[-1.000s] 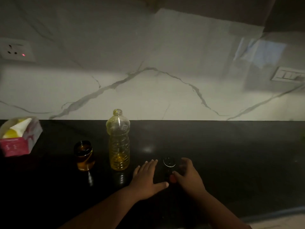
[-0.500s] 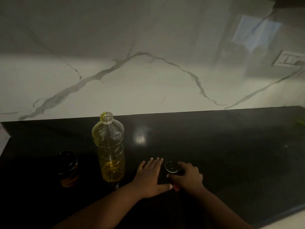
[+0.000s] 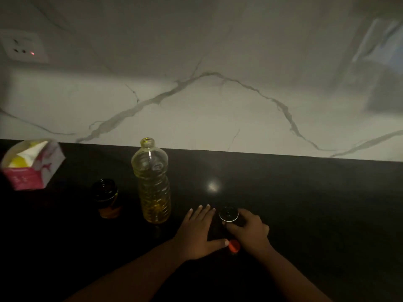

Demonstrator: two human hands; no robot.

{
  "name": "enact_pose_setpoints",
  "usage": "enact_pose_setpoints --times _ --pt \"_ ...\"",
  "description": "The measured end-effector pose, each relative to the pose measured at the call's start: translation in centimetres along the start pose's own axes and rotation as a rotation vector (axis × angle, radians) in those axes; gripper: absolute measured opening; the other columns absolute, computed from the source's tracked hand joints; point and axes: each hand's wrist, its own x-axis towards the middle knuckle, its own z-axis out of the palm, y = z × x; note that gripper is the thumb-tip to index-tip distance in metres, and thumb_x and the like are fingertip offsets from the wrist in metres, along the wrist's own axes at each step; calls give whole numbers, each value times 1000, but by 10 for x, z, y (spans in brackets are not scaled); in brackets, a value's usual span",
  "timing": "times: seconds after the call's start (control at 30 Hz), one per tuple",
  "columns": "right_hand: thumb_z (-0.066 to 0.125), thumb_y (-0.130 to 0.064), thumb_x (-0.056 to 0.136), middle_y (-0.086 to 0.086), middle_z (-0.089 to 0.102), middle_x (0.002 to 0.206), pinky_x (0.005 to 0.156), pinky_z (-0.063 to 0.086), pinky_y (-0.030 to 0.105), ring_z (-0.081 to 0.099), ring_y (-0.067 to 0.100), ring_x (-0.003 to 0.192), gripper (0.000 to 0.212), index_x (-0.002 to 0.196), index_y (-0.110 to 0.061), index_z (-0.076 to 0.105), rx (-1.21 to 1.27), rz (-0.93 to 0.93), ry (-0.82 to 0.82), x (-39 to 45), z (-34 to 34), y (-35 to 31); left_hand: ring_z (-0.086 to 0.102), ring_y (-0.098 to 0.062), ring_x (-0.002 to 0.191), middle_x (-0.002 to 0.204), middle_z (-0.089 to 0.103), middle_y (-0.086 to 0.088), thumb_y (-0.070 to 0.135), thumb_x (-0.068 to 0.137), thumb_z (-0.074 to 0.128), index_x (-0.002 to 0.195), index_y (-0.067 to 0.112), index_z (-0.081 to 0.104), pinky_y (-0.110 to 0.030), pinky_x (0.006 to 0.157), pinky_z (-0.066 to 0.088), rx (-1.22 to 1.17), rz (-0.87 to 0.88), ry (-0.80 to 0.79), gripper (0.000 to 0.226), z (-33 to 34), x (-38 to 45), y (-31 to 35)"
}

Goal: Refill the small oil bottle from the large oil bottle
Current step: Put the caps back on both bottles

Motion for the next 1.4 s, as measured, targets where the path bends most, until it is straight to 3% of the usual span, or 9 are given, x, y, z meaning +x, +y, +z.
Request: enact_pose_setpoints --times 0.2,0.33,0.4,0.6,0.8,0.87,1.0,1.17,1.4 --pt "77 -8 76 3 69 82 64 48 11 66 9 77 17 89 -12 66 506 -227 -37 -24 -22 -47 27 -16 147 156 38 2 68 86 55 148 23 40 -33 121 16 -284 -116 339 78 -31 -44 10" --pt "75 -9 77 14 63 78 57 46 12 58 3 62 16 83 -7 60 596 -356 -38 -45 -30 -93 63 -2 99 106 68 12 62 86 52 108 26 69 -21 85 51 -427 3 594 45 -81 -92 15" --pt "75 -9 78 13 60 73 54 44 12 53 -1 57 17 81 -7 58 622 -435 -49 -56 -31 -121 62 -5 82 88 69 8 50 91 54 91 20 71 -30 74 52 -352 60 807 34 -105 -111 9" --pt "79 -13 74 -4 58 62 53 46 13 54 0 56 20 85 -20 64 687 -557 -100 -83 -19 -189 56 -2 89 88 64 12 45 90 55 87 20 71 -29 77 48 -278 -13 1129 30 -143 -145 -42" --pt "76 -22 78 -9 68 92 71 51 16 63 -8 84 26 101 -32 69 634 -536 -112 -83 15 -236 51 7 103 106 59 18 51 84 56 104 25 69 -23 86 48 -278 -42 1081 35 -148 -159 -105" --pt "74 -23 81 -15 65 91 63 46 5 59 -16 84 26 100 -38 66 579 -544 -66 -81 33 -254 45 -1 121 129 55 10 60 81 55 125 25 61 -36 101 45 -266 -122 944 57 -151 -162 -131" --pt "66 -25 88 -15 57 103 63 41 7 59 -5 86 21 104 -37 60 352 -533 -9 -66 72 -278 14 -19 148 162 19 4 71 79 61 154 33 22 -51 116 21 -188 -321 553 92 -155 -164 -185" --pt "61 -22 92 0 52 118 77 43 14 53 6 95 32 124 -22 58 48 -474 30 -38 101 -292 3 -19 152 166 7 8 72 74 65 156 37 4 -54 121 11 -214 -298 290 109 -156 -149 -225" --pt "57 -25 93 -2 51 116 85 48 25 56 12 100 37 129 -28 54 -204 -444 -16 -22 124 -307 10 -17 150 163 19 4 77 69 63 155 36 8 -51 120 13 -279 -166 246 110 -145 -123 -237"
